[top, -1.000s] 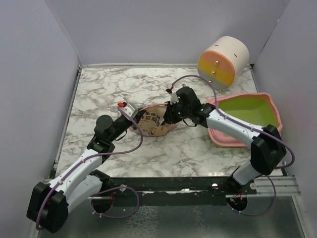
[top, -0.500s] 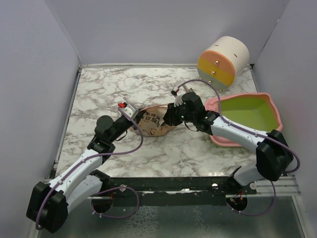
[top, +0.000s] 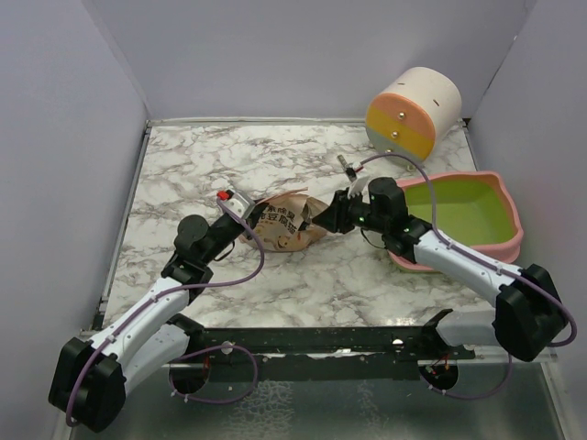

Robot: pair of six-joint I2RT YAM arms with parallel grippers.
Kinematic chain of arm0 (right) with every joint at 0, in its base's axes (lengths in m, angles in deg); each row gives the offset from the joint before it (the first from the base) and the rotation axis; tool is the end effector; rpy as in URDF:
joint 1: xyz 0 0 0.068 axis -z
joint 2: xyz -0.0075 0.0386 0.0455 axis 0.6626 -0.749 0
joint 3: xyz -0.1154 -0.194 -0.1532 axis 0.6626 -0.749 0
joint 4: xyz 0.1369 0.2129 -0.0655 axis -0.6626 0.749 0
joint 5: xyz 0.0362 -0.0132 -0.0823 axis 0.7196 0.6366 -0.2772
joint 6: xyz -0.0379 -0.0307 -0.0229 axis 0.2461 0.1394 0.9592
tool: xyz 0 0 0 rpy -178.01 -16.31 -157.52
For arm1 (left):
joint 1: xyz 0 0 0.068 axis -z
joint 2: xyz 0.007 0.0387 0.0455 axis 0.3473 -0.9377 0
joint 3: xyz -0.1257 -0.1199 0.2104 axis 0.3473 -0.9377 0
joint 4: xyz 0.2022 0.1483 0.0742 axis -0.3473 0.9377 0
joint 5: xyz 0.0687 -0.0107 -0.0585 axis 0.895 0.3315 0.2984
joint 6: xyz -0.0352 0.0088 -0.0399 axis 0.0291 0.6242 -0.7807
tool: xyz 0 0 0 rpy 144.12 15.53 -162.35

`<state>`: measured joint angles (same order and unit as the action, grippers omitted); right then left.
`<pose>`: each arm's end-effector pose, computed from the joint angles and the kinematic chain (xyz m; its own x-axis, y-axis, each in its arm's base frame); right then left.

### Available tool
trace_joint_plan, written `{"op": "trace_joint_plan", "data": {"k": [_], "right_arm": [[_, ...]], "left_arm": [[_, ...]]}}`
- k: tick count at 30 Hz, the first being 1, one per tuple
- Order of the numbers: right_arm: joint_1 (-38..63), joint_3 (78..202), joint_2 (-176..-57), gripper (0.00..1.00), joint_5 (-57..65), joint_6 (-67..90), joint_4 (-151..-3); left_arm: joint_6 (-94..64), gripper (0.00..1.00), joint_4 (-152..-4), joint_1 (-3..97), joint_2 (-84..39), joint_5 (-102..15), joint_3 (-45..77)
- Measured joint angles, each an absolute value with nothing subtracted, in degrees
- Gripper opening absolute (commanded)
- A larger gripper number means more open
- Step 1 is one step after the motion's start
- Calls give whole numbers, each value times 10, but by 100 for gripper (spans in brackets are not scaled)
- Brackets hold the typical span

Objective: Fill the litter box with clean litter

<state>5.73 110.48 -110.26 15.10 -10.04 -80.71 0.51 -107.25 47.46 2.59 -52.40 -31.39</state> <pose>0.2304 0.1798 0.2579 -0.6768 0.0666 -0.7331 -0.5294 0.6480 0.5476 0.1781 -0.1032 0.2763 0.1345 -0.0004 -0.9909 0.6913 0.7165 0.0935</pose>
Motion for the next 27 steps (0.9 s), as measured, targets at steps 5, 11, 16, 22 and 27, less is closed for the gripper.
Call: {"op": "trace_joint_plan", "data": {"k": [5,11,16,22,27], "right_arm": [[86,1070,-1071,1,175,-113,-836],[105,1047,-1031,1,200,-127,-850],[107,1037,-976,1,203,-130,-840],[109,1028,-913,1,199,-129,-812],[109,1010,-879,1,193,-131,-801]], "left_arm": [[6,0,-1072,475,30,-522,-316],[6,0,-1072,475,31,-515,-316],[6,1,-1072,475,31,-511,-316],[6,5,-1072,475,31,-508,-316],[4,9,-1072,475,33,-505,-317]]}}
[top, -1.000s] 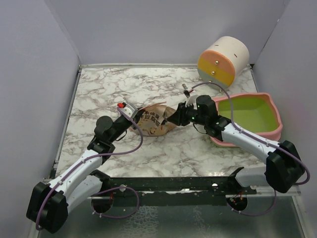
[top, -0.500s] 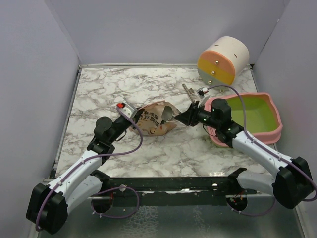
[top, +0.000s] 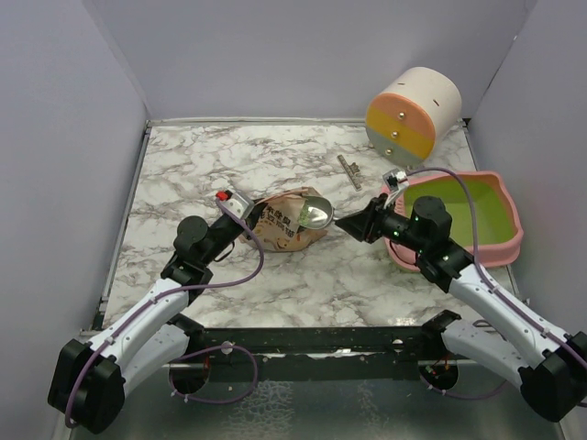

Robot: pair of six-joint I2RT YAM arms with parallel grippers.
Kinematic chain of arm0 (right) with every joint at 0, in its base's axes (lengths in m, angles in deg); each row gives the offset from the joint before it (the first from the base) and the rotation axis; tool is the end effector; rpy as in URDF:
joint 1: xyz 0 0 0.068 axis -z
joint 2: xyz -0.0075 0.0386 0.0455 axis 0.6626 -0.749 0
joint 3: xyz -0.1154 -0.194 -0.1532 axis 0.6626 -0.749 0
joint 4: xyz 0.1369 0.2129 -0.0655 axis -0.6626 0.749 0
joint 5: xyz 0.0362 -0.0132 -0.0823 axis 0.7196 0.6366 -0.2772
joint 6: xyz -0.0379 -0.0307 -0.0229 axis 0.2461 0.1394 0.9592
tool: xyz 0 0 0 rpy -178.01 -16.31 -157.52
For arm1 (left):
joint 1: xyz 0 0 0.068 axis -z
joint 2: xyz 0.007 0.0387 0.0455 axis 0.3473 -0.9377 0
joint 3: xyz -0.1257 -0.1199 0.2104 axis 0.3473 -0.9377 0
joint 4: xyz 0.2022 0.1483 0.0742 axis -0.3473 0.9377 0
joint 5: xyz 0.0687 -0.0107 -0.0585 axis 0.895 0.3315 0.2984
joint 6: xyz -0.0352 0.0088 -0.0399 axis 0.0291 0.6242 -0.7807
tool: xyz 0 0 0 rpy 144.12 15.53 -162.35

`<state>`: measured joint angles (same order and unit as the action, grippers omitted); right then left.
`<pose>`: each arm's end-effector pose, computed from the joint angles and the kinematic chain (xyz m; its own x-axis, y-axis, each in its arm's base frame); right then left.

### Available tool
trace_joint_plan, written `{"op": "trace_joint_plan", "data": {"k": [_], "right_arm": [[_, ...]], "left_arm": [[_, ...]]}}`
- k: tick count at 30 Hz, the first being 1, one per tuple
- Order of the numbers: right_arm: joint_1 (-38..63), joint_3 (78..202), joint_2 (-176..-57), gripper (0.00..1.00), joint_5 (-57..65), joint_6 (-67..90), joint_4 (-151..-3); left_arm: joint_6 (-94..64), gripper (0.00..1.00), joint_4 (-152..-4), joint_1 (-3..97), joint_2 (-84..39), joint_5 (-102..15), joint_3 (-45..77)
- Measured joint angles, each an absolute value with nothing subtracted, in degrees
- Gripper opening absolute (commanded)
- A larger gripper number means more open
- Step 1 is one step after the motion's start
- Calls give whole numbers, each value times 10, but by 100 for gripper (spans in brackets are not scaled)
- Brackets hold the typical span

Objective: Fill the litter box with clean litter

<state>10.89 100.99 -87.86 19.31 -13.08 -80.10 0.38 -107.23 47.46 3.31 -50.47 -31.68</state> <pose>0.1781 0.1213 0.2904 -0.5762 0.2168 -0.7881 -0.5779 0.5738 0.5803 0.1770 -0.1013 0.2768 0.1378 -0.0039 -0.9905 0.6668 0.7398 0.0899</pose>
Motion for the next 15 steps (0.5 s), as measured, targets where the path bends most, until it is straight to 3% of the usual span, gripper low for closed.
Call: {"op": "trace_joint_plan", "data": {"k": [8,15], "right_arm": [[109,974,-817,1,170,-156,-768],[109,960,-780,1,144,-192,-739]], "left_arm": [[-1,17,-1072,478,38,-502,-319],[-7,18,-1072,478,39,-501,-319]]}}
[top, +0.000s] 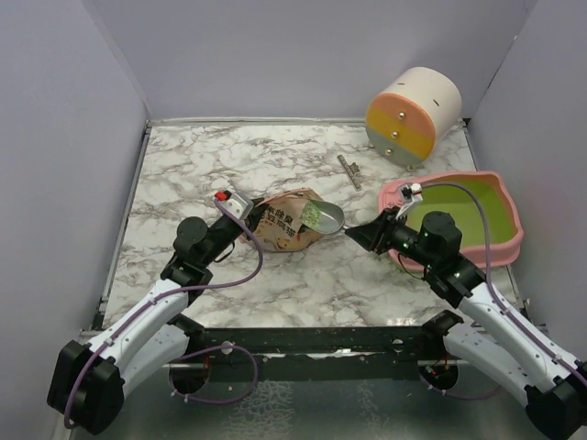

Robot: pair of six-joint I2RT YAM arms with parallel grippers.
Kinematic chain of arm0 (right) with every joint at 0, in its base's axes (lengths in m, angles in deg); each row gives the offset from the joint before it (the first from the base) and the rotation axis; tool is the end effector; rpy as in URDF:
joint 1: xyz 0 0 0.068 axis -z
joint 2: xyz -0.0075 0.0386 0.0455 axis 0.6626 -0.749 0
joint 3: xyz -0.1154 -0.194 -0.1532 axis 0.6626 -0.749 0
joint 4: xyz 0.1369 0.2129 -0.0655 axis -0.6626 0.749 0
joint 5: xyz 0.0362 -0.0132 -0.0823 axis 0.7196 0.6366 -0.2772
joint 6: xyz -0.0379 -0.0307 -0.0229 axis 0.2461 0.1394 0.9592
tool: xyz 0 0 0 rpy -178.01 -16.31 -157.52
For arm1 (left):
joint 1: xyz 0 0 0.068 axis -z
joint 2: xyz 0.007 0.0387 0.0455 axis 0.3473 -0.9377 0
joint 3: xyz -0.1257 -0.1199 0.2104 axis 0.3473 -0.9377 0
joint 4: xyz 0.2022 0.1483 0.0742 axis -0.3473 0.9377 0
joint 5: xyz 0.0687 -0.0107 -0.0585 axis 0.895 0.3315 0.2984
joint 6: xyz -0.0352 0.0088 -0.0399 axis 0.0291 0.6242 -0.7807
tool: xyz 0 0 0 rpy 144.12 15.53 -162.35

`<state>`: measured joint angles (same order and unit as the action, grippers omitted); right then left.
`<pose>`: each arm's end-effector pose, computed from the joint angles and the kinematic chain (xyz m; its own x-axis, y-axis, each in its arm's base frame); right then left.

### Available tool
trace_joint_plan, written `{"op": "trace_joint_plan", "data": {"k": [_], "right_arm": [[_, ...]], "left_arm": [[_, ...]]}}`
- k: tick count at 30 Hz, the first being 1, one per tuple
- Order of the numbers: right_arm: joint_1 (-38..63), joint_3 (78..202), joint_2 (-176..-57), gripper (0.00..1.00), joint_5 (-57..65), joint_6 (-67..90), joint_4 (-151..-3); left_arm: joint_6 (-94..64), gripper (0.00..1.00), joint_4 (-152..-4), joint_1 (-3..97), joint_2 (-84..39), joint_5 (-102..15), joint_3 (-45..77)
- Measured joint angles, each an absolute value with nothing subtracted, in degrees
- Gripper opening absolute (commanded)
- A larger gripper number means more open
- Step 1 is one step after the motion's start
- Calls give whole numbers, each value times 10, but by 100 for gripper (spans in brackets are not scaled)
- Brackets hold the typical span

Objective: Fill the litter box with clean litter

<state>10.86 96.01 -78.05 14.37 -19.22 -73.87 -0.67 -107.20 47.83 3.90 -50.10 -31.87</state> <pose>0.1511 0.1020 0.2783 -0.6181 0.3075 -0.7235 -0.4578 0.6074 0.6492 0.1749 -0.1014 0.2774 0.1309 -0.0210 -0.9912 0.6688 0.7399 0.0726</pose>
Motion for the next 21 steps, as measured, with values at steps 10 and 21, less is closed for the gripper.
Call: {"op": "trace_joint_plan", "data": {"k": [10,21], "right_arm": [[109,956,-705,1,96,-212,-668],[109,961,-636,1,36,-216,-583]], "left_arm": [[-9,19,-1072,478,41,-501,-319],[-12,19,-1072,478,41,-500,-319]]}}
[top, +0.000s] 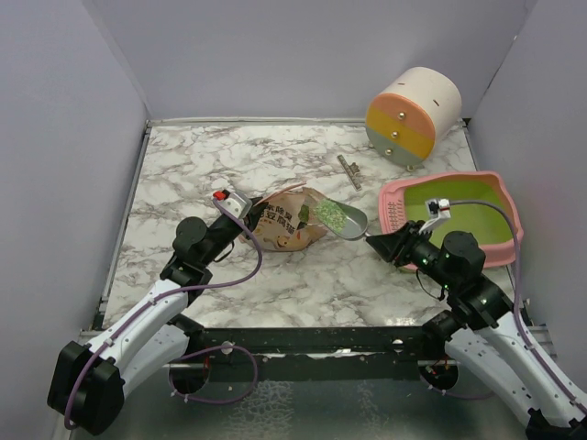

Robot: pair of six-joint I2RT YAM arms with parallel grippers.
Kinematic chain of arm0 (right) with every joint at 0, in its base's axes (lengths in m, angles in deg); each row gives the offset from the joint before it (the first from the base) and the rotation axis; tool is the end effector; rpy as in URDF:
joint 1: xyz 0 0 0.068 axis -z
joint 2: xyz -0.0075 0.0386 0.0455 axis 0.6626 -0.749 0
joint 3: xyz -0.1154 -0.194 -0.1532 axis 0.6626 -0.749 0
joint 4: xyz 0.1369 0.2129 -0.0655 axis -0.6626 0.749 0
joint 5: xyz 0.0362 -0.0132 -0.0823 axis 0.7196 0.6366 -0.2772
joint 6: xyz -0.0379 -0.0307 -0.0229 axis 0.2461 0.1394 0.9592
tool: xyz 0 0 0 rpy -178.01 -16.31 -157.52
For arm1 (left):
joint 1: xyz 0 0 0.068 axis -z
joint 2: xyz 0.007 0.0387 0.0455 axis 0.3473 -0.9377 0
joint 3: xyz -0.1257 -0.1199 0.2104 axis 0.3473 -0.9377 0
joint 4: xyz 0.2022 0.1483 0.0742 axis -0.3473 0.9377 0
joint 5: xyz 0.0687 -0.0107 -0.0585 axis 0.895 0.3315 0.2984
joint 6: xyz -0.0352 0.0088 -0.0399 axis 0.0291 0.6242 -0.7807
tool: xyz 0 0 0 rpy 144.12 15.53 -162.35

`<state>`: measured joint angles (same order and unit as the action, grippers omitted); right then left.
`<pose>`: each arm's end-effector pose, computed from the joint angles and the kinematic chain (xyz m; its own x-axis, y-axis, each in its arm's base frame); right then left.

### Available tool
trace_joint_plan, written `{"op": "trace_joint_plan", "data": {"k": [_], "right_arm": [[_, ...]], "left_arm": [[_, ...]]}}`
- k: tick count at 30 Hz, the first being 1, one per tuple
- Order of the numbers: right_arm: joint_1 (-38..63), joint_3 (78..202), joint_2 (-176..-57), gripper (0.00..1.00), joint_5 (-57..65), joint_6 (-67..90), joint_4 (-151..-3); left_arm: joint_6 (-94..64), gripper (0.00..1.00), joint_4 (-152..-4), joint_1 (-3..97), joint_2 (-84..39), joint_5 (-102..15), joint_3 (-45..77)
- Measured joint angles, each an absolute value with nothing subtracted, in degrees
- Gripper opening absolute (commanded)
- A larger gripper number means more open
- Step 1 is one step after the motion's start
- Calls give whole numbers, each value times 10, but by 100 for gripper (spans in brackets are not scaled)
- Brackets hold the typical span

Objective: Fill the litter box with clean litter

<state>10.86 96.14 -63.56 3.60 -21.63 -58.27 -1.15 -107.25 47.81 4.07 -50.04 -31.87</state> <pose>0.1123 0.0715 0.2850 -0.5624 0.4067 -0.7199 -0.3203 0.6955 0.6432 0.1745 -0.1011 0.2781 0.1286 -0.0289 -0.9913 0.6687 0.7407 0.0652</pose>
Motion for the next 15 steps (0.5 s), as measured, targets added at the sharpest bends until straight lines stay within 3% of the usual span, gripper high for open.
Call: {"op": "trace_joint_plan", "data": {"k": [15], "right_arm": [[109,1008,-575,1,-71,-224,-474]], "left_arm": [[-15,19,-1072,478,41,-500,-319]]}}
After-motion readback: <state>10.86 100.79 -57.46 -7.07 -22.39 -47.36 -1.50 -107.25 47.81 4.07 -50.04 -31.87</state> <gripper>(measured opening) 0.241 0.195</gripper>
